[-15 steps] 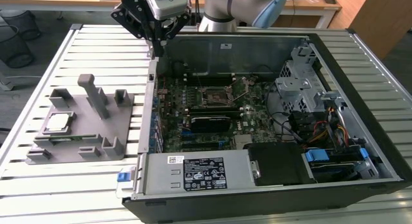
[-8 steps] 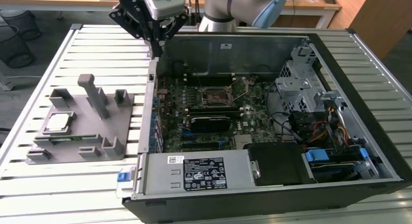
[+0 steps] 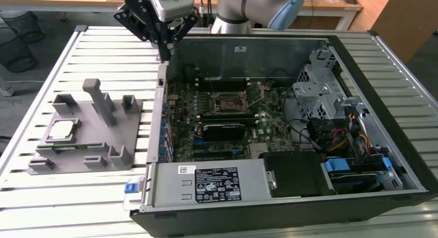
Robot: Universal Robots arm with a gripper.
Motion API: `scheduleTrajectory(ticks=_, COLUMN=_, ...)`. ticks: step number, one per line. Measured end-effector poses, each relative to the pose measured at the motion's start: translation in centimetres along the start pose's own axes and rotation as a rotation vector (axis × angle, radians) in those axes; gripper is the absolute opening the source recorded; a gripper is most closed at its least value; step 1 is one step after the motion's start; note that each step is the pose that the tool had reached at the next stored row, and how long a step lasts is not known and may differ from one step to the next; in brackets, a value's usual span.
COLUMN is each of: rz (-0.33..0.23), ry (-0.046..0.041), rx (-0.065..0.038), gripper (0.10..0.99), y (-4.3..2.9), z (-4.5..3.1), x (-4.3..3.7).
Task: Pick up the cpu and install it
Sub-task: 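Reach for the cpu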
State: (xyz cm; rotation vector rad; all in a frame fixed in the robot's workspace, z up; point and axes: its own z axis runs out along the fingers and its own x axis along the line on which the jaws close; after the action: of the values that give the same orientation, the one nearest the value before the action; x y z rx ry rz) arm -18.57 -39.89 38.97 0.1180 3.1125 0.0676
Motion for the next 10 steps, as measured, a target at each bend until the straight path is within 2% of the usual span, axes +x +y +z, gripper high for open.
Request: scheduleTrajectory(ticks=10, rz=0.000, ry=0.0000, rx=0.000, gripper=0.106, y=-0.03, z=0.03, x=0.41)
